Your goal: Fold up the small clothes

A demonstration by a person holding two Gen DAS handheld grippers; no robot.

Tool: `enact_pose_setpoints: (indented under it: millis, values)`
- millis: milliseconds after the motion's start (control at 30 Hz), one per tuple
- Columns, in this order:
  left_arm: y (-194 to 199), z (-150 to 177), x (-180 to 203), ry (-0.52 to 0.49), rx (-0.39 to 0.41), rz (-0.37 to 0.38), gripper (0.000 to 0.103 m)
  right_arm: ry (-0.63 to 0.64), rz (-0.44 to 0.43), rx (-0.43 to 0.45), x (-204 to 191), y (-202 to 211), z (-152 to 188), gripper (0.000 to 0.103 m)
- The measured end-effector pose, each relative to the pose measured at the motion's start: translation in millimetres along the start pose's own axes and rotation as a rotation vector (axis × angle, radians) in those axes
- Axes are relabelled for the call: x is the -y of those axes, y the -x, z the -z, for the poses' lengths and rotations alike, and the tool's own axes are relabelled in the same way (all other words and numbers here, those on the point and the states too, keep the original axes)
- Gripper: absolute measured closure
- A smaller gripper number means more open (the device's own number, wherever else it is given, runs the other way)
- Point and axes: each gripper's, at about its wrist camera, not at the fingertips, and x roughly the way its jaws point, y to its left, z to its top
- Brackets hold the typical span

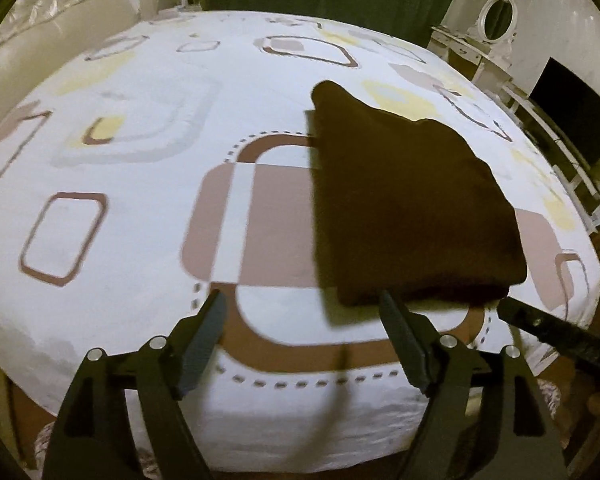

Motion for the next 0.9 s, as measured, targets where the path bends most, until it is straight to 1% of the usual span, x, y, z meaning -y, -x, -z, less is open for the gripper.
enact_pose_setpoints:
  millis: [67,267,533,633,700,900]
  values:
    - [5,3,1,-0.001,0.013,-0.015,0.025,0.038,0.04,0.006,-7,-1,6,0.04]
    - [15,10,-1,0.008,0.027,-0.036,0.025,0.074,0.067,0.034,-9,3,12,0.039]
    - [15,16,1,-0.002,0.033,-0.053,0.025,0.076,0.093,0.048,-11,5,16,0.036]
    - [16,16,5,-0.026,0.054,-0.063,0.025,0.08,0.104,0.06,-10,5,17,0.031]
    - [18,16,6,-0.037,0.069,-0.069,0.024,0.082,0.111,0.076,-10,7,17,0.031]
    - [23,16,11,-0.046,0.099,-0.072,0.022,0.082,0.123,0.083,-8,7,15,0.03]
